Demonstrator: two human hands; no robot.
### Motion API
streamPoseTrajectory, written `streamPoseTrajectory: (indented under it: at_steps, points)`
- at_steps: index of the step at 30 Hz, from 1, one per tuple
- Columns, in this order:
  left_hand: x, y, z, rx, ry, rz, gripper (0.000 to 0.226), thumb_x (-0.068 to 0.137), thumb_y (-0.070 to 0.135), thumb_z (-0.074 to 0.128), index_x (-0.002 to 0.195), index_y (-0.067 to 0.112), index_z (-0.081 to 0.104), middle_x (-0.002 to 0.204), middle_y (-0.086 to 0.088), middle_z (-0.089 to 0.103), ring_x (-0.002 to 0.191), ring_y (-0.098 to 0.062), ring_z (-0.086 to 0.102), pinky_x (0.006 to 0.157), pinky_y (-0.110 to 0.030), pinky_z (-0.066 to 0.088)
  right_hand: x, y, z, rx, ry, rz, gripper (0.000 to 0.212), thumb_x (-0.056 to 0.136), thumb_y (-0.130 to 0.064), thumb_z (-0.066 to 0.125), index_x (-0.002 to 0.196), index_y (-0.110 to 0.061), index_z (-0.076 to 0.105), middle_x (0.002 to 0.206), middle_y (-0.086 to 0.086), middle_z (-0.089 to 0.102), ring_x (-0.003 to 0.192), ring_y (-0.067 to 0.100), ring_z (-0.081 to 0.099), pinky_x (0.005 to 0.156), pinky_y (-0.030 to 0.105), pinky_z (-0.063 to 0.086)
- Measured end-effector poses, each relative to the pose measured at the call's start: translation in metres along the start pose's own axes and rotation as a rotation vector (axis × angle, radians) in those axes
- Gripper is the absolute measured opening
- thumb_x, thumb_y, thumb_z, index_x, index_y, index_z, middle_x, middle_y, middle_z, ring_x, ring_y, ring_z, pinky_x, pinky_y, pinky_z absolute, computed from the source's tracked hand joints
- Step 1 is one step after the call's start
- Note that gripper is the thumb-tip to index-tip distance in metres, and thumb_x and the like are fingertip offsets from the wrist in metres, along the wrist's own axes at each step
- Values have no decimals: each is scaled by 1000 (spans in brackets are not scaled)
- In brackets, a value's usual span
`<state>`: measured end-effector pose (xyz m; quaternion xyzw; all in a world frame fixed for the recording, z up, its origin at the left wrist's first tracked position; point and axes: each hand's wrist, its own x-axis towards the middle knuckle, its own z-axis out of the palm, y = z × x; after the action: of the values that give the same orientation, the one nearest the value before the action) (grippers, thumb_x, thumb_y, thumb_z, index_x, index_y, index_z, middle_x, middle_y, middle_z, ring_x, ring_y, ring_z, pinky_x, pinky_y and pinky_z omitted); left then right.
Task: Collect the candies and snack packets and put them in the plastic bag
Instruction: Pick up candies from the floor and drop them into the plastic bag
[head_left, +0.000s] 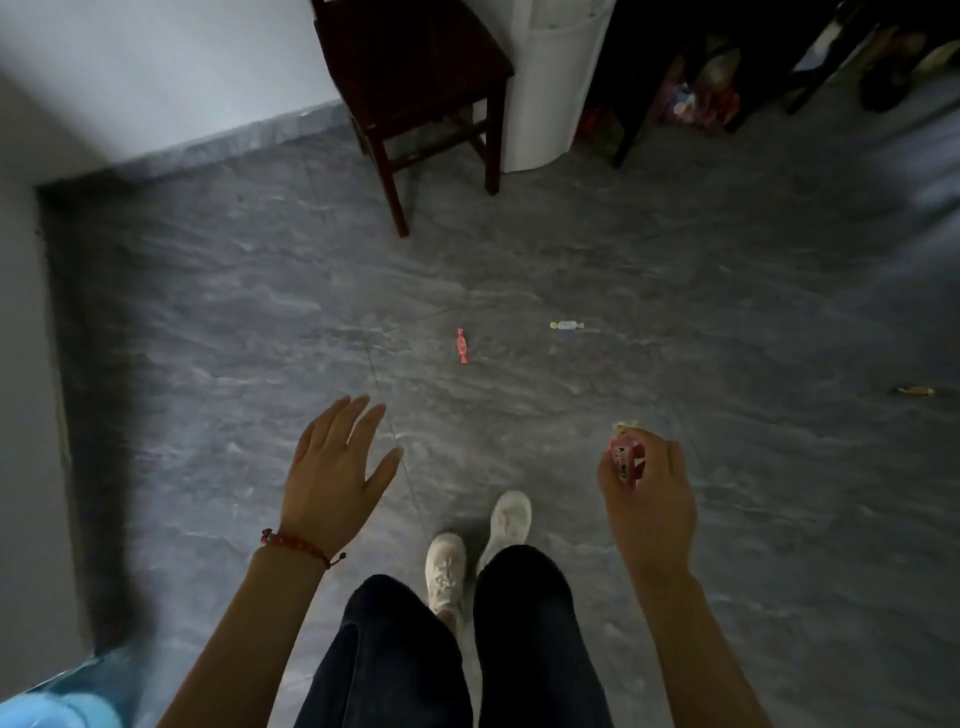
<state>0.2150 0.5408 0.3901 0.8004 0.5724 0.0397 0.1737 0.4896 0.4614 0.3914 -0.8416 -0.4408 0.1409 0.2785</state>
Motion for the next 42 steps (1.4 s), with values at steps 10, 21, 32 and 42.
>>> streamPoseTrajectory:
  at_steps: [10, 21, 32, 42]
  points:
    - [176, 5, 34, -14, 5, -64, 70, 93, 56, 20, 121, 2, 55, 124, -21, 55, 119, -38, 47, 95, -48, 37, 179, 0, 75, -11, -102, -38, 29, 76, -14, 70, 103, -10, 61, 95, 8, 56, 68, 21, 58, 58, 26, 42]
    - [352, -31, 189, -61, -8, -62, 56, 87, 43, 38, 121, 2, 54, 123, -21, 55, 115, -38, 49, 94, -48, 37, 293, 61, 228, 5, -125, -103, 28, 75, -12, 72, 101, -10, 62, 90, 9, 57, 66, 23, 60, 54, 23, 41]
    - [411, -127, 465, -193, -104, -258, 59, 81, 44, 40, 116, 1, 58, 114, -21, 60, 105, -38, 55, 85, -47, 43, 315, 163, 433, 33, -124, 56, 30, 76, -14, 69, 105, -12, 60, 95, 9, 57, 67, 21, 57, 60, 29, 45]
    - [441, -172, 619, -289, -104, -541, 52, 84, 27, 62, 129, 7, 46, 120, -17, 49, 108, -33, 45, 90, -42, 37, 303, 224, 560, 60, -160, 83, 32, 77, -16, 70, 106, -12, 58, 96, 7, 56, 71, 18, 55, 60, 32, 50]
